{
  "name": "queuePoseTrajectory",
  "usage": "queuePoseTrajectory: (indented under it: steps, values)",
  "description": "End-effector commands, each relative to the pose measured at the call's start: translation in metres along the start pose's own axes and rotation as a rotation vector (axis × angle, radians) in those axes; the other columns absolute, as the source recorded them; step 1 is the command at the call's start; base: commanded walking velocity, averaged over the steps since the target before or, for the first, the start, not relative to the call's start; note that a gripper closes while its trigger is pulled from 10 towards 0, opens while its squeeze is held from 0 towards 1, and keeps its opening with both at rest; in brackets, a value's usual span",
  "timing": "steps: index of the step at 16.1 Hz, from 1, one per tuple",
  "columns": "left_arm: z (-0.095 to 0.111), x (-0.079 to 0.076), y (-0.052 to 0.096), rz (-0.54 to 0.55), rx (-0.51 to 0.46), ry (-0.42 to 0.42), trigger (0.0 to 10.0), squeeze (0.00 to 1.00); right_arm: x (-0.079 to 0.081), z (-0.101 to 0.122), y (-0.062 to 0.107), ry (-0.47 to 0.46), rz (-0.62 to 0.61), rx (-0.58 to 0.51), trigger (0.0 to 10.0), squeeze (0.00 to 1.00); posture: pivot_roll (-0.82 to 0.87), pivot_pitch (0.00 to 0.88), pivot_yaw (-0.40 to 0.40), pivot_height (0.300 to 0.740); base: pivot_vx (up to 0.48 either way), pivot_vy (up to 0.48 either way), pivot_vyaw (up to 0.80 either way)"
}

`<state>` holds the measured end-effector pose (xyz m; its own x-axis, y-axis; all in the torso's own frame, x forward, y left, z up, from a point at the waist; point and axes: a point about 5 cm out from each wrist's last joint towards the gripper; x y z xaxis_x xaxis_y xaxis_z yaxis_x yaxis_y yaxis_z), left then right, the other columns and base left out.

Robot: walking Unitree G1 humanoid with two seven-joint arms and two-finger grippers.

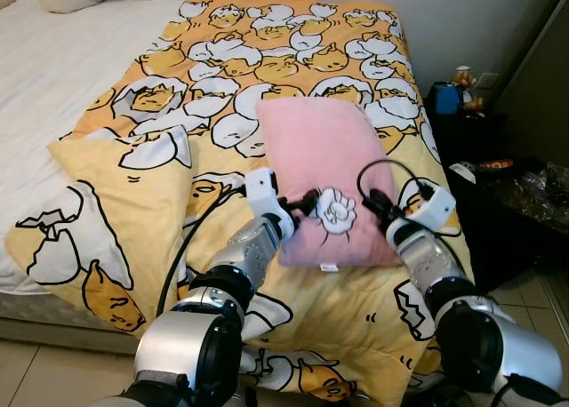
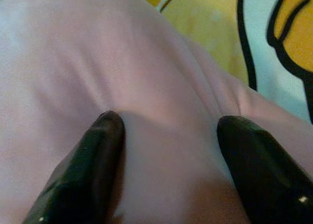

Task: Clean up the room

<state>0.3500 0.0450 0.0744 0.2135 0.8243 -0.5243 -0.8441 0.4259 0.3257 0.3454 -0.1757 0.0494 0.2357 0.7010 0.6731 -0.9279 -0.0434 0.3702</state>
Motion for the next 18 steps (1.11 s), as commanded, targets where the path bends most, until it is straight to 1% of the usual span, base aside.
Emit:
queuePoseTrajectory:
  steps: [1, 2, 4, 5, 6, 8, 9, 11, 14, 16, 17, 18]
  values:
    - [-0.019, -0.073, -0.012, -0.187, 0.06, 0.008, 0.0, 0.0, -0.011, -0.02, 0.004, 0.0, -0.054, 0.081, 0.0, 0.0, 0.07, 0.053, -0.002, 0.728, 0.0, 0.0, 0.0]
    - [-0.02, -0.069, -0.011, -0.181, 0.06, -0.019, 0.0, 0.0, -0.012, -0.022, 0.005, 0.003, -0.062, 0.082, 0.0, 0.0, 0.07, 0.046, -0.004, 0.728, 0.0, 0.0, 0.0]
    - [-0.019, -0.063, -0.01, -0.168, 0.059, -0.047, 0.0, 0.0, -0.014, -0.025, 0.006, 0.017, -0.071, 0.091, 0.0, 0.0, 0.06, 0.045, -0.005, 0.728, 0.0, 0.0, 0.0]
    - [-0.019, -0.059, -0.01, -0.162, 0.057, -0.083, 0.0, 0.0, -0.017, -0.026, 0.007, 0.019, -0.081, 0.095, 0.0, 0.0, 0.06, 0.046, -0.004, 0.728, 0.0, 0.0, 0.0]
    - [-0.018, -0.057, -0.01, -0.147, 0.052, -0.104, 0.0, 0.0, -0.02, -0.026, 0.008, 0.001, -0.095, 0.089, 0.0, 0.0, 0.06, 0.048, -0.004, 0.728, 0.0, 0.0, 0.0]
    - [-0.016, -0.058, -0.011, -0.143, 0.048, -0.167, 0.0, 0.0, -0.023, -0.022, 0.009, 0.044, -0.117, 0.059, 0.0, 0.0, 0.05, 0.045, -0.007, 0.728, 0.0, 0.0, 0.0]
    - [-0.016, -0.06, -0.011, -0.149, 0.045, -0.174, 0.0, 0.0, -0.023, -0.02, 0.008, 0.067, -0.121, 0.048, 0.0, 0.0, 0.04, 0.042, -0.007, 0.728, 0.0, 0.0, 0.0]
    - [-0.016, -0.059, -0.011, -0.147, 0.045, -0.161, 0.0, 0.0, -0.018, -0.022, 0.007, 0.105, -0.097, 0.062, 0.0, 0.0, 0.04, 0.035, -0.011, 0.728, 0.0, 0.0, 0.0]
    - [-0.016, -0.05, -0.01, -0.119, 0.051, -0.169, 0.0, 0.0, -0.015, -0.027, 0.007, 0.117, -0.085, 0.081, 0.0, 0.0, 0.05, 0.03, -0.017, 0.728, 0.0, 0.0, 0.0]
    - [-0.016, -0.049, -0.009, -0.124, 0.055, -0.182, 0.0, 0.0, -0.018, -0.026, 0.008, 0.102, -0.096, 0.077, 0.0, 0.0, 0.07, 0.021, -0.031, 0.728, 0.0, 0.0, 0.0]
    - [-0.015, -0.048, -0.01, -0.124, 0.058, -0.188, 0.0, 0.0, -0.02, -0.027, 0.009, 0.11, -0.088, 0.082, 0.0, 0.0, 0.08, 0.021, -0.037, 0.728, 0.0, 0.0, 0.0]
    - [-0.014, -0.046, -0.009, -0.128, 0.061, -0.196, 0.0, 0.0, -0.025, -0.029, 0.011, 0.112, -0.094, 0.087, 0.0, 0.0, 0.07, 0.011, -0.036, 0.728, 0.0, 0.0, 0.0]
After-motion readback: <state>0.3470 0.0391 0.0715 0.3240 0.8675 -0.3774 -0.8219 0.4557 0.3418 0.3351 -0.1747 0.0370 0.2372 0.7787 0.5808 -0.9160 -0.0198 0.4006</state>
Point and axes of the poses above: a point about 5 cm out from each wrist's last joint towards the gripper, its own y axis pointing back from the gripper into the wrist, its own z axis along the axis of the wrist's last joint, x = y × z, and after that the axes turned 1 degree about -y, right-handed
